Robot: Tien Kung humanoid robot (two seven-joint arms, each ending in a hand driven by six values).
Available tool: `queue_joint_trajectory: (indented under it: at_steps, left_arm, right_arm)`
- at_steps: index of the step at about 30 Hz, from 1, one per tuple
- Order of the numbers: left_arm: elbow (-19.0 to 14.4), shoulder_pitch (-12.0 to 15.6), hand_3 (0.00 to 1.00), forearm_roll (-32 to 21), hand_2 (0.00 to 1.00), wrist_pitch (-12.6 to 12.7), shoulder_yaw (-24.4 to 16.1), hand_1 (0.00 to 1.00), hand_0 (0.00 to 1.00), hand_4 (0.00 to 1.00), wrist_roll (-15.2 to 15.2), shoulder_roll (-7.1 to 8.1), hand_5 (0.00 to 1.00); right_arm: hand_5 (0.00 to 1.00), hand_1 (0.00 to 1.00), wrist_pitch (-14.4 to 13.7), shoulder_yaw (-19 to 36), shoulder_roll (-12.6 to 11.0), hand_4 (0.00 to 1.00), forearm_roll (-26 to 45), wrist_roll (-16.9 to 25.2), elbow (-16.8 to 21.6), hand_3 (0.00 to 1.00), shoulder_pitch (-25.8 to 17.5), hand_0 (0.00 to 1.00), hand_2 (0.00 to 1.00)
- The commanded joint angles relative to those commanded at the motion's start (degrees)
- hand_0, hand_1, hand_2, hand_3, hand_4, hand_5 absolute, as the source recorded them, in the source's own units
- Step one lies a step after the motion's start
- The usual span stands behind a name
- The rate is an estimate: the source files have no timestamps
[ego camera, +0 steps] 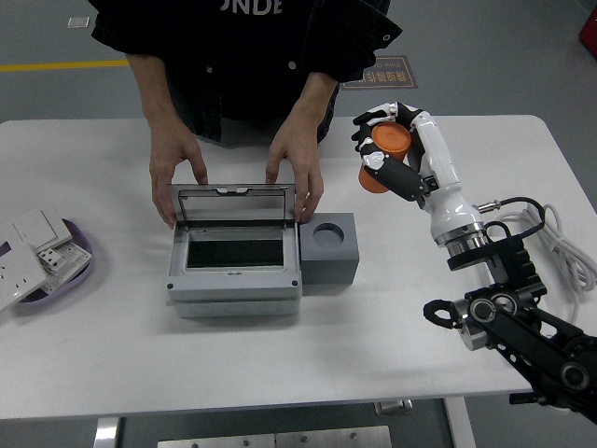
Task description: Pick up the cylinder from the cube,place it in the box,flap close box
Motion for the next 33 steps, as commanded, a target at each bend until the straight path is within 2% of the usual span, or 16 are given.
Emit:
queue_joint_trajectory:
  at_steps: [4,6,12,16,22,25,27,29,30,33]
  left_arm:
    - [0.0,0.0,0.626,-0.1,0.608,0.0,0.1,0.618,0.593,0.683,0.0,-0.03,0.226]
    - [0.0,0.0,0.626,-0.2,0.609,0.0,0.2,0.619,0.593,0.683,0.0,-0.03,0.230]
    - [0.1,-0.1,0.626,-0.5,0.610,0.0,0.5,0.620,0.595,0.683,0.1,-0.01,0.240]
    - [0.1,-0.1,0.626,-0.7,0.610,0.0,0.8,0.620,0.595,0.683,0.1,0.04,0.240]
    - [0.2,-0.1,0.627,-1.1,0.611,0.0,1.2,0.620,0.595,0.684,0.1,0.16,0.243]
    - [0.2,-0.2,0.628,-1.3,0.612,0.0,1.5,0.621,0.596,0.684,0.1,0.24,0.245]
    - [0.3,-0.1,0.628,-1.5,0.612,0.1,1.7,0.621,0.596,0.684,0.1,0.26,0.245]
    - [0.4,-0.1,0.628,-1.8,0.612,0.1,2.0,0.621,0.596,0.684,0.1,0.27,0.245]
    - [0.4,-0.1,0.628,-2.1,0.611,0.1,2.3,0.621,0.596,0.684,0.1,0.26,0.245]
    - [0.6,0.0,0.628,-2.7,0.611,0.2,3.0,0.621,0.596,0.684,0.2,0.29,0.245]
  right_arm:
    - [0.002,0.229,5.4,-2.5,0.6,0.002,-9.2,-6.7,0.6,0.236,2.3,0.106,0.340]
    - [0.002,0.222,8.2,-4.4,1.2,0.002,-13.7,-10.2,0.4,0.234,4.1,0.078,0.333]
    - [0.002,0.220,15.9,-10.2,3.2,0.002,-24.4,-19.4,-0.9,0.233,9.8,0.081,0.334]
    - [0.002,0.220,21.3,-14.6,4.8,0.002,-30.9,-25.6,-2.4,0.233,14.1,0.081,0.334]
    - [0.002,0.224,27.6,-20.2,7.2,0.002,-37.5,-33.4,-6.0,0.234,19.2,0.080,0.337]
    - [0.002,0.238,28.9,-22.4,8.5,0.002,-37.7,-36.5,-7.9,0.243,21.3,0.110,0.343]
    - [0.002,0.238,28.5,-23.2,9.2,0.002,-37.0,-36.9,-8.9,0.243,22.1,0.110,0.343]
    - [0.002,0.238,27.4,-23.9,9.7,0.002,-36.0,-36.7,-9.9,0.243,22.7,0.110,0.343]
    - [0.002,0.274,26.4,-24.2,10.1,0.002,-35.1,-36.3,-10.5,0.277,23.0,0.144,0.360]
    - [0.002,0.274,23.1,-25.1,10.8,0.002,-32.3,-34.5,-11.8,0.277,23.7,0.144,0.360]
